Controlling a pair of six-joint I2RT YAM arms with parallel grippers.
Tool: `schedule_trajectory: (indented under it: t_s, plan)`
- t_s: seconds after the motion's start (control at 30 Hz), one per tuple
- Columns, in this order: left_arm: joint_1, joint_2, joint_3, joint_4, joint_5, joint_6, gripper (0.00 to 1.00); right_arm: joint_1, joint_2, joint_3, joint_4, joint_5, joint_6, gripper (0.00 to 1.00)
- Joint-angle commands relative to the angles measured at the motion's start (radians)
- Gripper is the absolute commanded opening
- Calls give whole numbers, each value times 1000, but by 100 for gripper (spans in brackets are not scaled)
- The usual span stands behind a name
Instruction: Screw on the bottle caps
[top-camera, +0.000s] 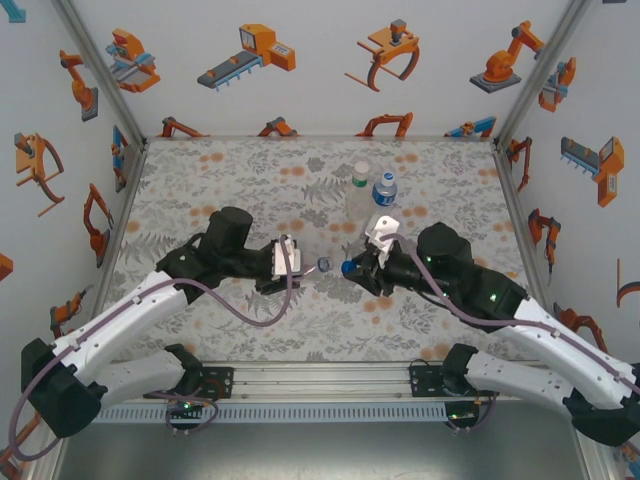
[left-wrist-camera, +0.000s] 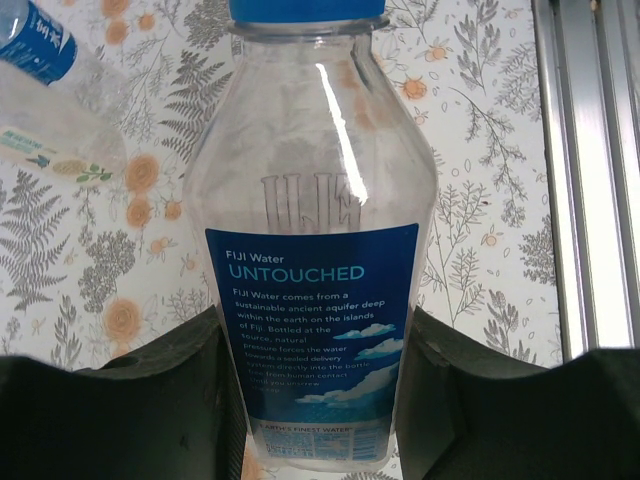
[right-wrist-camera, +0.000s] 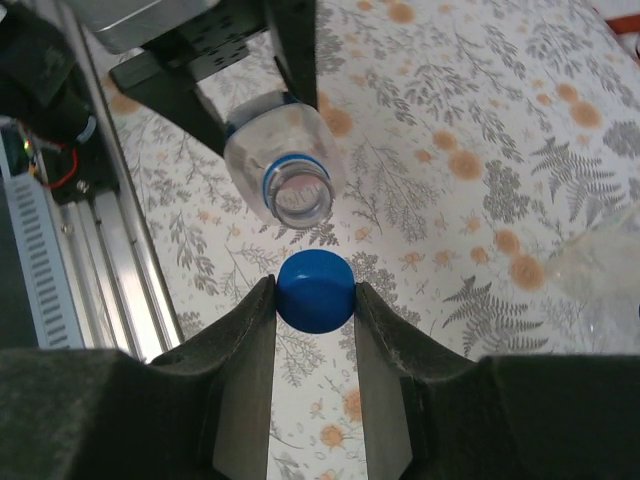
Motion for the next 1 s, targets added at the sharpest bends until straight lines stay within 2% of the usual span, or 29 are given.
schedule_trajectory:
  t_s: [0.0, 0.23, 0.97]
  plan:
    - [-15, 1, 3, -42, 33, 80, 0, -3, 12, 54, -33, -154, -200, 0]
    - [-36, 4, 4, -59, 14, 100, 0, -3, 54, 67, -19, -193, -277, 0]
    - [-41, 0, 8, -58, 28, 100, 0, -3, 100, 41, 35, -207, -255, 0]
